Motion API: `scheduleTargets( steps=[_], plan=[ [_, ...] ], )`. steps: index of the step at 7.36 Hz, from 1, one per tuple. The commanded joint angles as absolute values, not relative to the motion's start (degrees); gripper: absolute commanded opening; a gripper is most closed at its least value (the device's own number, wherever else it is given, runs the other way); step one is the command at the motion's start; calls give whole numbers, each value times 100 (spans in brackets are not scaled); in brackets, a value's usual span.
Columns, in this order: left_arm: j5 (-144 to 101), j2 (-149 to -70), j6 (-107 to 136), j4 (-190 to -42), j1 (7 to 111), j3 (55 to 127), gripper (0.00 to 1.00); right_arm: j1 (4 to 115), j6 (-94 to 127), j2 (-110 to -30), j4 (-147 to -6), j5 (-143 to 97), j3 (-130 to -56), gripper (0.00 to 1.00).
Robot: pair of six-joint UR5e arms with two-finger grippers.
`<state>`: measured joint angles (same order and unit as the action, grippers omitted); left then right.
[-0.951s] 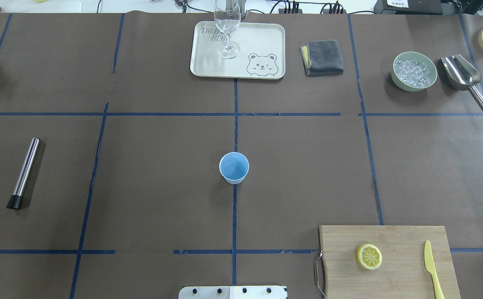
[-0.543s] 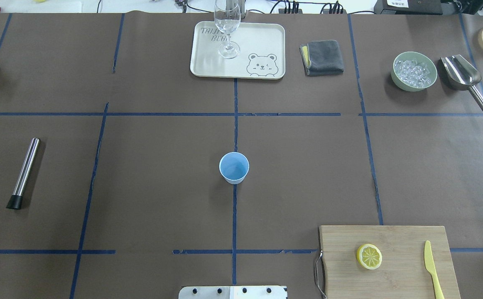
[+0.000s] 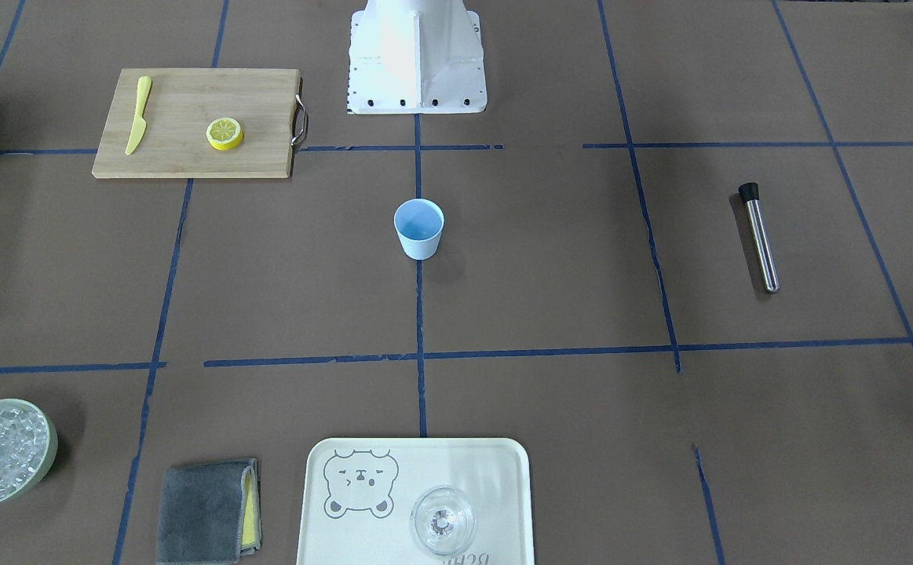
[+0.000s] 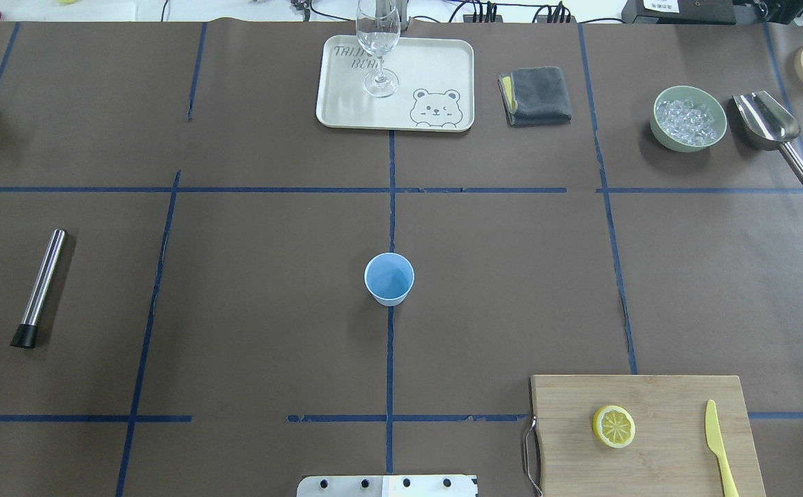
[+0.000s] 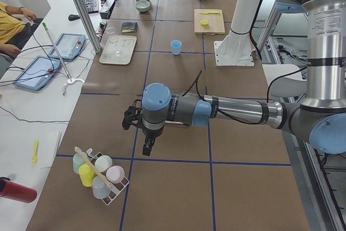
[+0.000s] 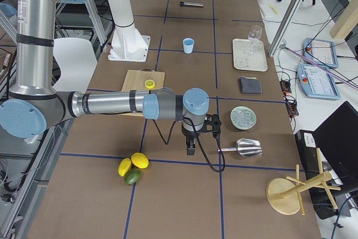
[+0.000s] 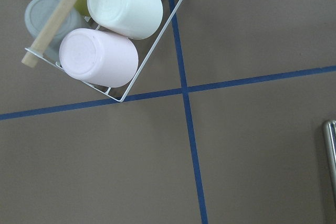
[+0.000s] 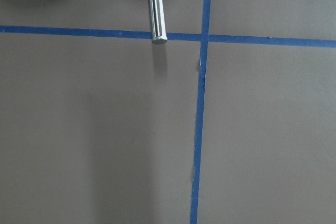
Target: Squeeze lemon into cup
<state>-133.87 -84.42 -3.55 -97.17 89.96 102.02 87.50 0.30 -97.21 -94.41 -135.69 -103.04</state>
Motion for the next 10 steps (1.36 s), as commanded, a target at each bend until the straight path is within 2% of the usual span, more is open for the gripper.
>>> scheduleTargets(
  steps=[1, 2, 4, 8, 10],
  plan=[
    [-13403, -8568, -343, -9809, 8921, 10230, 100, 8728, 53, -9642, -9448, -13588, -10423, 100],
    [-13438, -8639, -343, -9974, 8912, 10213, 100, 8588, 88, -9633, -9448, -13588, -10572, 100],
    [-13421, -8623, -308, -11331, 8930, 10134, 100, 8569, 158, -9309, -9439, -13544, -10782, 100],
    [-13395, -8421, -412, -11714, 8947, 9810, 100, 8543, 185, -9299, -8807, -13571, -10960, 100],
    [-13360, -8394, -395, -10861, 8913, 9852, 100, 7870, 411, -9404, -8622, -13500, -11205, 100]
  ],
)
